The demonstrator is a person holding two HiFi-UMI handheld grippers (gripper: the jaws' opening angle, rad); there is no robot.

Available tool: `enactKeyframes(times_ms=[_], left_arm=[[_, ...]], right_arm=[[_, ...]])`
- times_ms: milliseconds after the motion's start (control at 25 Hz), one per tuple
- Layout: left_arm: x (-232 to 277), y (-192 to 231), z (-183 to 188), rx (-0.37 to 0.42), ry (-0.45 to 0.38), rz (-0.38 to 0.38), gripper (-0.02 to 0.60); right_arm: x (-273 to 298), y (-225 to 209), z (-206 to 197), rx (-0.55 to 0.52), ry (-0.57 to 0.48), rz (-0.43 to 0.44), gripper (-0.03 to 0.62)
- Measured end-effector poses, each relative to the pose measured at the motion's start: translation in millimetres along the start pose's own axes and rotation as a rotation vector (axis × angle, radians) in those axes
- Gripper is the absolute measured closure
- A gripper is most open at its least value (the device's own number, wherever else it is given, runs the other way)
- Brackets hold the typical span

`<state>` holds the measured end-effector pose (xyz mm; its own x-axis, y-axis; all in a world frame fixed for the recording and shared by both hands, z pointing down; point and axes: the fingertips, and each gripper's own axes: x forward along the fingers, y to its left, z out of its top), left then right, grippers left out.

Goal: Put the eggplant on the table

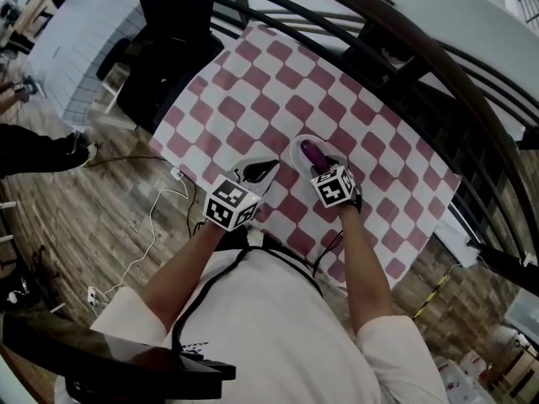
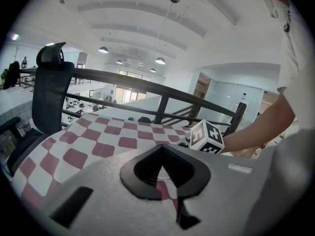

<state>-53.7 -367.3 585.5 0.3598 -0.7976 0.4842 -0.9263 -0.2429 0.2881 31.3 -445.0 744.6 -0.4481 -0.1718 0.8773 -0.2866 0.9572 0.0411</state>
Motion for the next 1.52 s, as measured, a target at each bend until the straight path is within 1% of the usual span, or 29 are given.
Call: enactKeyframes(times_ms=[280,520,680,1080,1240,1520], left_arm=[[1,-1,-3,-0.006,0.007,0.005,0.575],[-5,4,0,-0.001,0.005,0.01,0.575],[-11,7,2,0.006,0.002,0.01,0.575],[-18,15,7,0.019,-0.008,-0.009,0.575],[-18,20,6,0.013,-0.007,-0.013,0.575],[-19,17,15,0.032,-0.019,-0.053,0.575]], right_arm=[[9,4,3,-0.058,0.022,-0.011,0.388],[14,6,4,-0.071,0.036,-0.014,0.384],[13,8,2,-0.061,0.038,-0.014,0.365],[8,4,6,-0.008,0.028,-0.041,0.359],[7,2,7,0.012,0.027,-0.047,0.345],[-7,7,14,0.027,0.012,-0.055,0.322]])
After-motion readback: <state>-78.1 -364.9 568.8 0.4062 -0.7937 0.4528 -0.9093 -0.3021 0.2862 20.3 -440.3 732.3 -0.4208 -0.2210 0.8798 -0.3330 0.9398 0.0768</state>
